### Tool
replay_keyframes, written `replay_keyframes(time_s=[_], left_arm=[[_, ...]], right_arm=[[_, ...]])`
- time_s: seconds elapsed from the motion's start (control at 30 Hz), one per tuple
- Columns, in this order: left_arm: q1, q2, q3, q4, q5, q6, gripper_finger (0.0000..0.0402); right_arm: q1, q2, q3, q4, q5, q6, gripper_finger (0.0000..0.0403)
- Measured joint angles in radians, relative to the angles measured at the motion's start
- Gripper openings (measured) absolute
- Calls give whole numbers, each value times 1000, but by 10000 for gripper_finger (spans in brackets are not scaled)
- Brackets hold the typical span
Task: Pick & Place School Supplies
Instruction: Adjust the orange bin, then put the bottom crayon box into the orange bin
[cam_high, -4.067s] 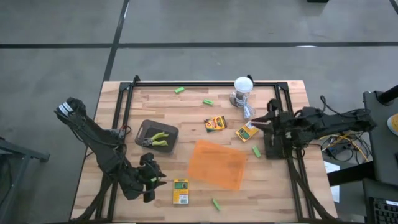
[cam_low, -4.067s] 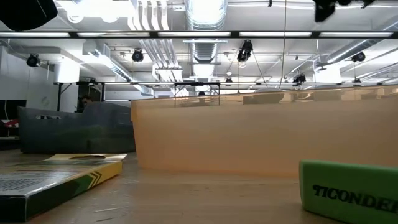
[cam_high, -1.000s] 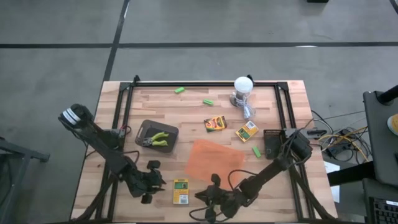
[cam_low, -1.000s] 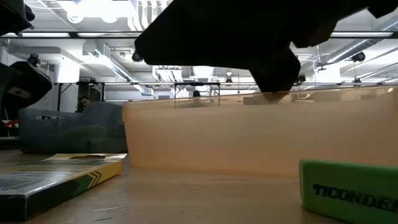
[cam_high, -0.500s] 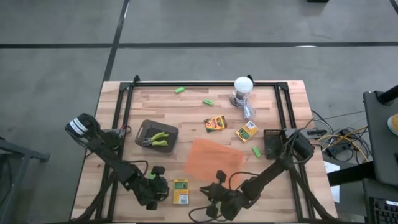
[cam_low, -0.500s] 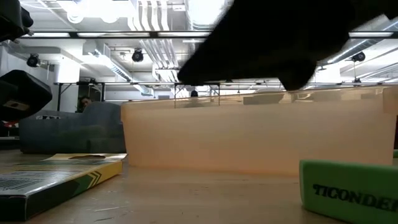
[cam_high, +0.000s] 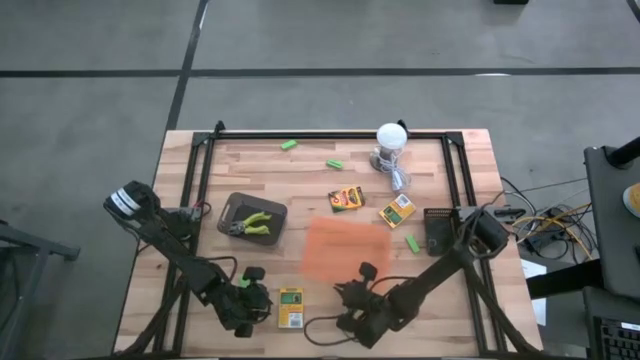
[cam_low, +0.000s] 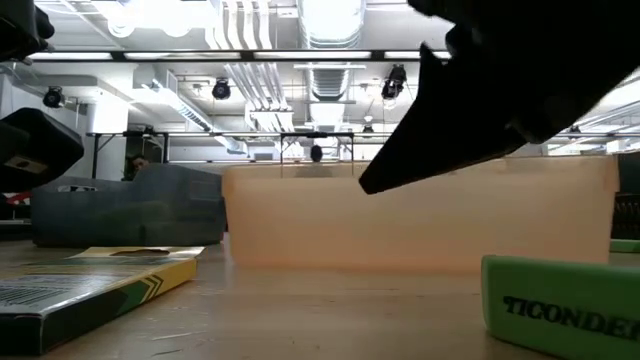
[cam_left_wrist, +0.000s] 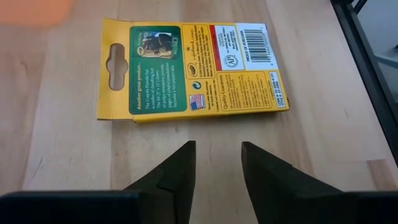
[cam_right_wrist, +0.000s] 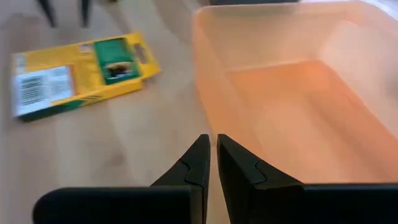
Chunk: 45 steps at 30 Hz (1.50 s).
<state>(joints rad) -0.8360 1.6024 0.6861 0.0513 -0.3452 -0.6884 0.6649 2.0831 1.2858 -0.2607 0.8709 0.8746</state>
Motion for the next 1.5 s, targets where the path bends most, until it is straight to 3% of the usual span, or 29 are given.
replay_keyframes(time_s=[0.23,0.5,0.63,0.87,1.17,1.37,1.5], left_arm=[[0,0,7,0,0,0,133],[0,0,9,0,0,-4,133],[0,0,9,1,0,-40,133],[0,0,9,0,0,-42,133],[0,0,9,0,-16,-41,133],[0,0,9,0,-20,-40,133],[0,0,9,-1,-21,-40,133]], right_arm=[[-41,-2,0,-166,5,116,27],[-62,-15,0,-186,48,121,27],[-12,-66,2,-123,58,78,27],[124,-145,3,39,184,-14,27],[228,-39,1,236,305,8,27],[203,45,1,324,290,27,27],[163,70,0,352,169,24,27]])
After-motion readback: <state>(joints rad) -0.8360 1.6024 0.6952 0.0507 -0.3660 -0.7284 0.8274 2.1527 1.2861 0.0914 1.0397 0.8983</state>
